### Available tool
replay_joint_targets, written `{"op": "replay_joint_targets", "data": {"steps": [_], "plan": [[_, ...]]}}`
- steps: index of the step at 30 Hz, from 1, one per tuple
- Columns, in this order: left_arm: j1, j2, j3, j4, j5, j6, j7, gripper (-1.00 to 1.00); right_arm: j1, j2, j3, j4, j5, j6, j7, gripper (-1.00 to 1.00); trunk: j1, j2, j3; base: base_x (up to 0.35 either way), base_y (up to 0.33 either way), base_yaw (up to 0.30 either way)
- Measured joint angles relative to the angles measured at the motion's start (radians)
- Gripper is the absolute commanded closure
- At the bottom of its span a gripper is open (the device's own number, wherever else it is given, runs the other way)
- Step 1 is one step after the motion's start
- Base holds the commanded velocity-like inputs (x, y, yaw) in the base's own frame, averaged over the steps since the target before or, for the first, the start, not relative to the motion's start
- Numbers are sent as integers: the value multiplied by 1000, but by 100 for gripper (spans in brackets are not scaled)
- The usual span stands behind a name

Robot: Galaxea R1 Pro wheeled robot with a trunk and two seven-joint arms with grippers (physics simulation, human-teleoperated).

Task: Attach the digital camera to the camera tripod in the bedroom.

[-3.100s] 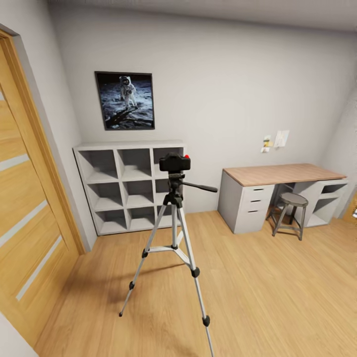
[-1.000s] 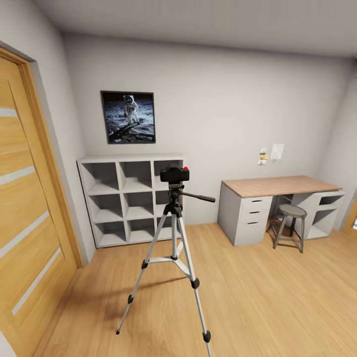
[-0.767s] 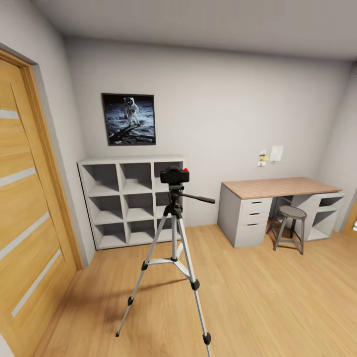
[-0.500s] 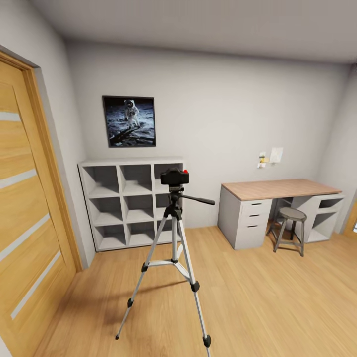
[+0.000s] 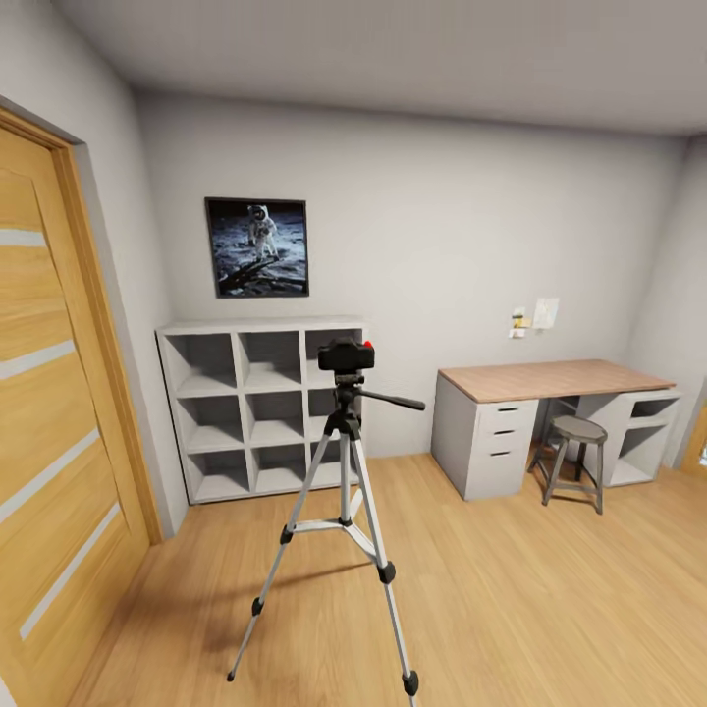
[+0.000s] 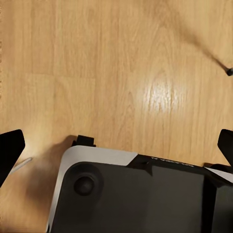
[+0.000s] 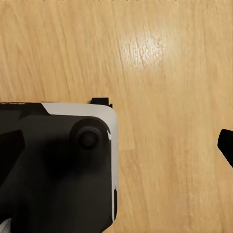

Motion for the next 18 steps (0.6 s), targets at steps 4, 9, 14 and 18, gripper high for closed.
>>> {"op": "replay_joint_targets", "data": {"steps": [4, 9, 14, 18], "plan": [[2, 5, 0, 3, 2, 4, 1, -100, 0, -3, 0, 0, 0, 0, 0, -100, 0, 0, 5, 0, 0, 0], [5, 9, 0, 4, 3, 9, 1, -100, 0, -5, 1, 1, 0, -2, 0, -100, 0, 0, 10, 0, 0, 0], [6, 10, 0, 5, 3, 9, 2, -100, 0, -7, 1, 0, 0, -2, 0, -100, 0, 0, 15, 0, 0, 0], [6, 10, 0, 4, 3, 9, 2, -100, 0, -7, 1, 0, 1, 0, 0, -100, 0, 0, 17, 0, 0, 0]]}}
